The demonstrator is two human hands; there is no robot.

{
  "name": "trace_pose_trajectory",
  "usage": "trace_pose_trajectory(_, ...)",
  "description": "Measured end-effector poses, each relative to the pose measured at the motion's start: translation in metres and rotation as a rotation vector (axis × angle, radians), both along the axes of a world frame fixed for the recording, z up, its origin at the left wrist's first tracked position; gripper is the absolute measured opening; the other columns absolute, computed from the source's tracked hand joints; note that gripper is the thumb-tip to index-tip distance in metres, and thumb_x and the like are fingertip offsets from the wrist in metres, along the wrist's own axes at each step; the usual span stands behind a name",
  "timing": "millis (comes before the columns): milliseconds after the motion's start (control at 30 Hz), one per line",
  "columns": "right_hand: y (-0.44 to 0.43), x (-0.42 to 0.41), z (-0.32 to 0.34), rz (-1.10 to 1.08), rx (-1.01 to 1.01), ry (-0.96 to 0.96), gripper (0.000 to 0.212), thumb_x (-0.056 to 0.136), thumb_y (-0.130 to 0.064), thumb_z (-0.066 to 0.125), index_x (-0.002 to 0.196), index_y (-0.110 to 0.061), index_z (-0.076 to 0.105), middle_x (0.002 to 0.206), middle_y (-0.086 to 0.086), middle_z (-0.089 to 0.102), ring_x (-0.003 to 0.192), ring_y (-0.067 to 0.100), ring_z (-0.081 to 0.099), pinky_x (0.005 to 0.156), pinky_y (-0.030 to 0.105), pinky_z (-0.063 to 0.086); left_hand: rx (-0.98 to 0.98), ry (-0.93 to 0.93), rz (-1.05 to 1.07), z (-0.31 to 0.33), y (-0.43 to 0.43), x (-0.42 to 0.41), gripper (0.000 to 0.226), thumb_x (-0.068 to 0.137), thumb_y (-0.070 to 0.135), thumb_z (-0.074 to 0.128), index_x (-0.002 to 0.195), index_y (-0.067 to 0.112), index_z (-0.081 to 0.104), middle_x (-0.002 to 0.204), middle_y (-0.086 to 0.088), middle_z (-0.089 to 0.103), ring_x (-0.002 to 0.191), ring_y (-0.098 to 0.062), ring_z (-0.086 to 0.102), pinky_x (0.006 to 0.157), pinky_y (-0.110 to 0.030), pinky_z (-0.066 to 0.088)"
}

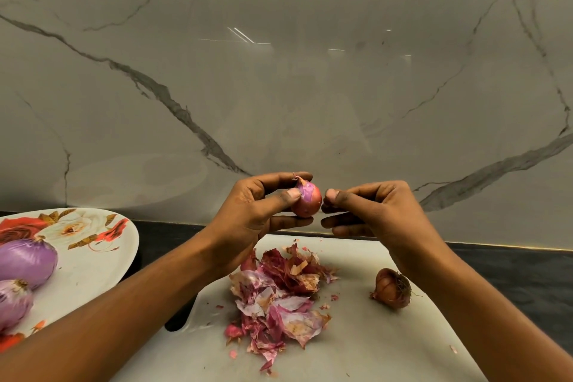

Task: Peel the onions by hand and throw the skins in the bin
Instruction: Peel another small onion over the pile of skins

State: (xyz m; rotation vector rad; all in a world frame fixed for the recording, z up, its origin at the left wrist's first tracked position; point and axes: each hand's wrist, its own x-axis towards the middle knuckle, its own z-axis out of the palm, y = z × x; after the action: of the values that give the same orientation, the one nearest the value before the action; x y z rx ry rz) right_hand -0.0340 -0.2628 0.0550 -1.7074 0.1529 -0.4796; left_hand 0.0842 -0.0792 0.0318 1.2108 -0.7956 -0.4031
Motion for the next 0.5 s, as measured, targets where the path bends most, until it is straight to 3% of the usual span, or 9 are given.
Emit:
trace_pose_trajectory(100, 0.0021, 0.0002, 0.0002, 0.059, 0.009, 0.038, 0.025, 0.089, -0.021, 0.077, 0.110, -0.009, 0.078, 0.097, 0.013, 0.081, 0.087, 0.032, 0.080, 0.074, 0.034, 0.067, 0.055, -0.078, 0.011, -0.0020, 0.0003, -0.0010, 0.033, 0.097, 0.007, 0.065, 0.129, 0.009, 0.071, 0.125, -0.007, 0.075, 0.110, -0.032, 0.075, 0.093, -0.042, 0.063)
trace_pose_trajectory(200, 0.0024, 0.0013, -0.0012, 0.073, -0.035, 0.042, 0.028, 0.090, -0.015, 0.079, 0.117, -0.011, 0.077, 0.097, 0.012, 0.082, 0.090, 0.030, 0.080, 0.079, 0.034, 0.067, 0.078, -0.113, 0.008, -0.0021, 0.0016, -0.0023, 0.043, 0.089, 0.018, 0.070, 0.131, 0.013, 0.070, 0.119, -0.011, 0.078, 0.106, -0.033, 0.076, 0.095, -0.043, 0.062)
trace_pose_trajectory(433, 0.0051, 0.0006, -0.0019, 0.070, -0.075, -0.020, 0.030, 0.076, -0.022, 0.082, 0.106, -0.018, 0.081, 0.094, 0.006, 0.082, 0.088, 0.023, 0.080, 0.073, 0.023, 0.063, 0.055, -0.102, -0.025, -0.0035, 0.0016, -0.0014, 0.046, 0.086, 0.015, 0.071, 0.132, 0.010, 0.069, 0.120, -0.012, 0.077, 0.109, -0.033, 0.076, 0.095, -0.042, 0.062)
trace_pose_trajectory(500, 0.0045, 0.0010, -0.0030, 0.069, -0.097, -0.033, 0.022, 0.082, -0.013, 0.082, 0.103, -0.020, 0.081, 0.093, 0.005, 0.082, 0.087, 0.023, 0.080, 0.074, 0.025, 0.064, 0.055, -0.102, -0.030, -0.0037, 0.0013, -0.0019, 0.046, 0.085, 0.015, 0.071, 0.131, 0.009, 0.069, 0.120, -0.012, 0.077, 0.110, -0.033, 0.075, 0.095, -0.042, 0.062)
